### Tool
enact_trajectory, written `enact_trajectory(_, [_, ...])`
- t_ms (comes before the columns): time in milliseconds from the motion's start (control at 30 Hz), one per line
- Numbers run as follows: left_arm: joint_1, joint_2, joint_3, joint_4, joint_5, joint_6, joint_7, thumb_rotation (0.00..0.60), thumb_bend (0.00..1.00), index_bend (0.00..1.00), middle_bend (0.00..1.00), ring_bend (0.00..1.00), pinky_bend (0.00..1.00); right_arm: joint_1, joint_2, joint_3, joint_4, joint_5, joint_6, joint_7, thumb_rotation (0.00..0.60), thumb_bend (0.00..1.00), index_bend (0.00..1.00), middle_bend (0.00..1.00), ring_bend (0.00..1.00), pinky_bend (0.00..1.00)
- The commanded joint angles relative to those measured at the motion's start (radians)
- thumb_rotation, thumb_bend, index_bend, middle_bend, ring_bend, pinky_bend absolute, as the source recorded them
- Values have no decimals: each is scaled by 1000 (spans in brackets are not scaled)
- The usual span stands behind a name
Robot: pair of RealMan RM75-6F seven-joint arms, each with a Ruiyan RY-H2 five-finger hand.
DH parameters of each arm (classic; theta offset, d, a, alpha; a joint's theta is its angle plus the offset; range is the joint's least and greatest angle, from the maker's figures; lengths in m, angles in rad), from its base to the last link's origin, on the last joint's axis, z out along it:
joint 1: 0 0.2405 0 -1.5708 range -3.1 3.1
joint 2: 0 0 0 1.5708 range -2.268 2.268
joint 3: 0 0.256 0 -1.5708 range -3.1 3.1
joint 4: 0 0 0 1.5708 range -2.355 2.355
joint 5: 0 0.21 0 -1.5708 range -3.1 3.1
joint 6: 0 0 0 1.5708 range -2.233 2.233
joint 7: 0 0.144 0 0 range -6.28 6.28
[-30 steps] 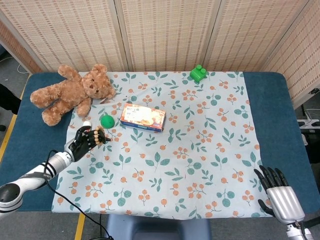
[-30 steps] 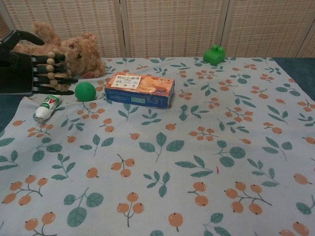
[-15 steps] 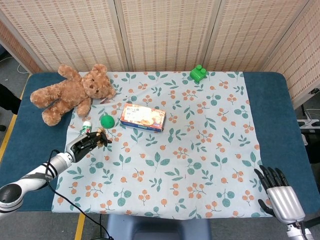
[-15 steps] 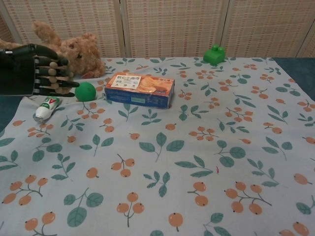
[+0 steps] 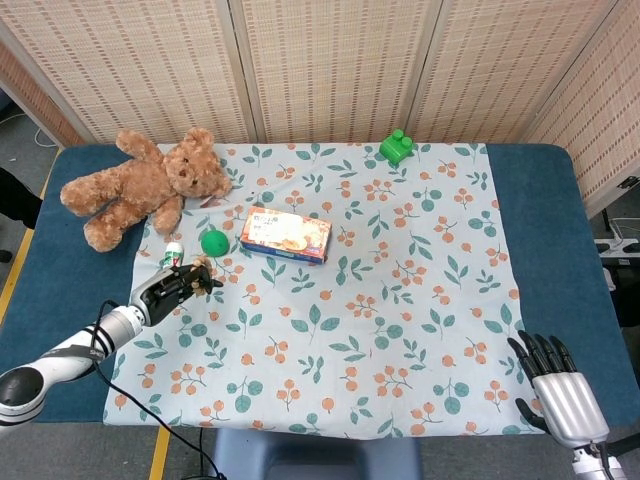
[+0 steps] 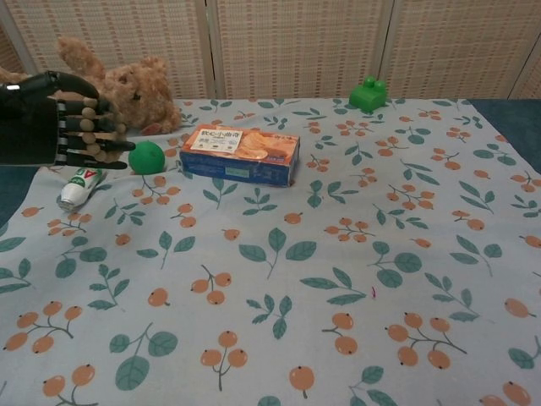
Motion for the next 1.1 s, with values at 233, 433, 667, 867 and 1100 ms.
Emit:
enact_trajectory(233, [0, -3, -4, 6, 12, -13, 12, 161, 515, 581, 599, 292, 41, -1, 2, 1, 0, 1, 2, 2, 600, 238, 0, 0, 0, 0])
enact_trajectory(433, [-9, 1, 9, 6, 23, -9, 18, 315, 602, 595, 604, 292, 40, -2, 4, 1, -1, -2, 6, 7, 600, 238, 0, 0, 0, 0])
enact_trajectory(667, [-11, 7, 21, -2, 21, 16, 7, 471, 748, 606, 611, 301, 43, -3, 5, -2, 0, -10, 10, 7, 600, 238, 0, 0, 0, 0])
enact_trajectory(867, [-6, 20, 29, -11, 13, 16, -13, 543, 965, 615, 620, 306, 44, -7, 4, -4, 0, -18, 18, 7, 600, 238, 0, 0, 0, 0])
enact_trajectory(1100, [-1, 30, 21, -33, 51, 5, 28, 600, 1000, 531, 541, 256, 37, -9, 4, -5, 1, -23, 23, 9, 600, 238, 0, 0, 0, 0])
